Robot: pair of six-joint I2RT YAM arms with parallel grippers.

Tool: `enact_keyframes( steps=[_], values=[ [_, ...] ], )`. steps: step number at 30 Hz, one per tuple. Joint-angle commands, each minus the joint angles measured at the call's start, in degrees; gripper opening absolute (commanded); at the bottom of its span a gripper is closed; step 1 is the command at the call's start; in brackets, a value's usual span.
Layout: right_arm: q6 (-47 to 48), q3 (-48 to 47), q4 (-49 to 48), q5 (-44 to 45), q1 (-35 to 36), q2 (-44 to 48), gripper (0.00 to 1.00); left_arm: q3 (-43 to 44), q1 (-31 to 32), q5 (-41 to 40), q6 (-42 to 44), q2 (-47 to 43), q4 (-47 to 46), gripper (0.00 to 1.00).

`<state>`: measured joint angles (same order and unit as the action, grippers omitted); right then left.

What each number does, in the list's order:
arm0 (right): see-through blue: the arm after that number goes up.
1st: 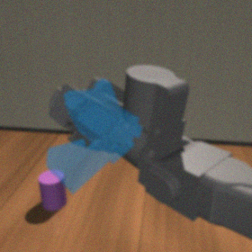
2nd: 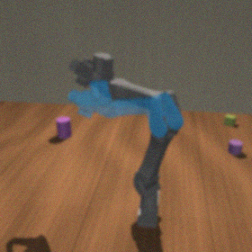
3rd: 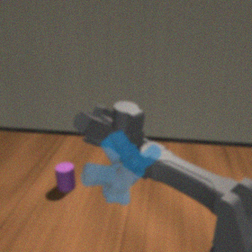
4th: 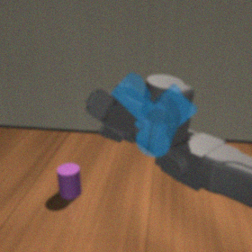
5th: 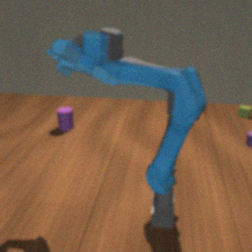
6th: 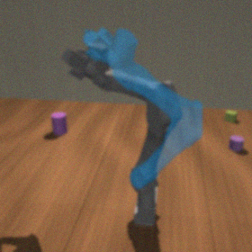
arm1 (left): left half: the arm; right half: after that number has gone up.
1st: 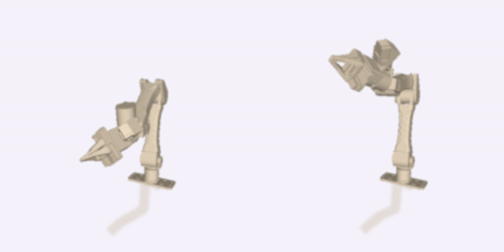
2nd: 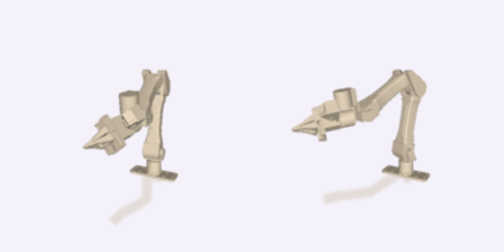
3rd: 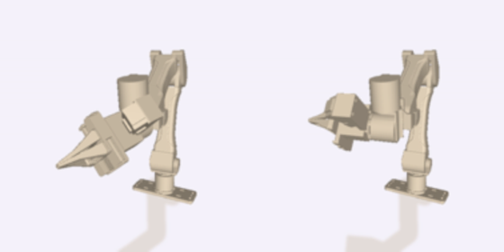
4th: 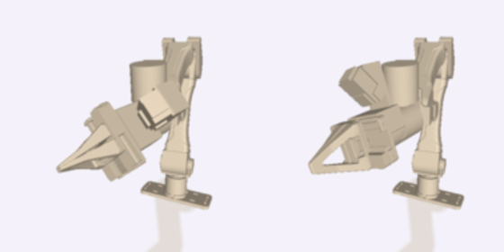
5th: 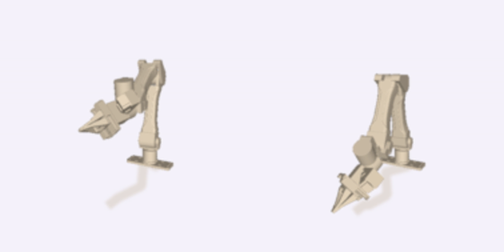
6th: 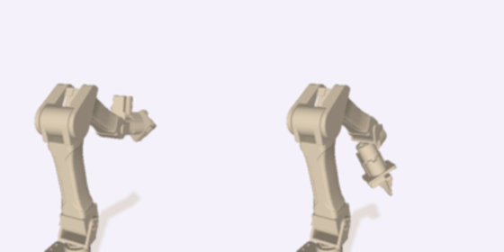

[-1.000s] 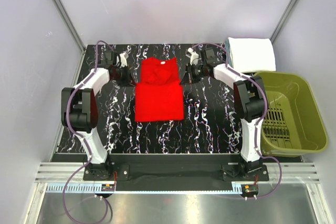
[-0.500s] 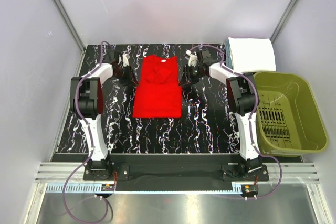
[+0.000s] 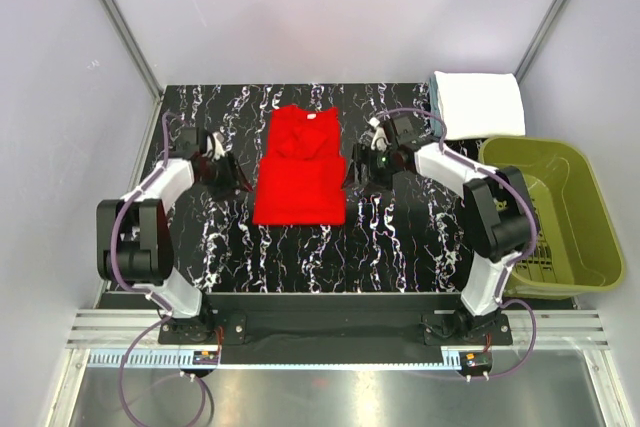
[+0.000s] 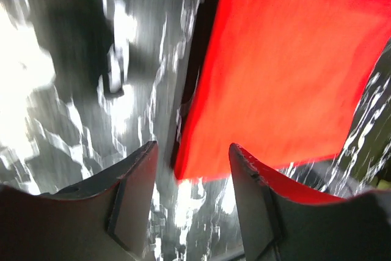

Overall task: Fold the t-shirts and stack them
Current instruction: Fold the tshirt

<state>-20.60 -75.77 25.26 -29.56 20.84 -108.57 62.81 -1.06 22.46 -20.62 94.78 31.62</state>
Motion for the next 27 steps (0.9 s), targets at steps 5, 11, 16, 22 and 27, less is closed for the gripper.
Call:
enact_keyframes(
  steps=[5, 11, 16, 22, 27],
  values=[
    [-7.78, 11.43, -8.9, -1.03, 4.9, 4.78, 0.75, -15.25, 0.62, 7.07, -7.58, -6.8, -11.75, 0.57],
    [-10.77, 15.47, -15.4, -1.03, 6.93, 1.97, 0.7, -18.51, 2.82, 3.82, -7.94, -6.54, -11.66, 0.57],
    [-13.41, 19.33, -23.22, -4.53, 7.37, -0.85, 0.63, -20.97, 3.43, 3.91, -10.31, -6.02, -14.83, 0.57],
    [-13.33, 21.53, -24.11, -4.8, 7.37, -1.03, 0.6, -21.41, 3.7, 1.89, -9.96, -5.57, -14.39, 0.5],
    [-13.5, 22.59, -24.73, -4.28, 7.64, -1.46, 0.55, -21.94, 4.57, 1.18, -9.79, -5.23, -14.82, 0.35]
  ],
)
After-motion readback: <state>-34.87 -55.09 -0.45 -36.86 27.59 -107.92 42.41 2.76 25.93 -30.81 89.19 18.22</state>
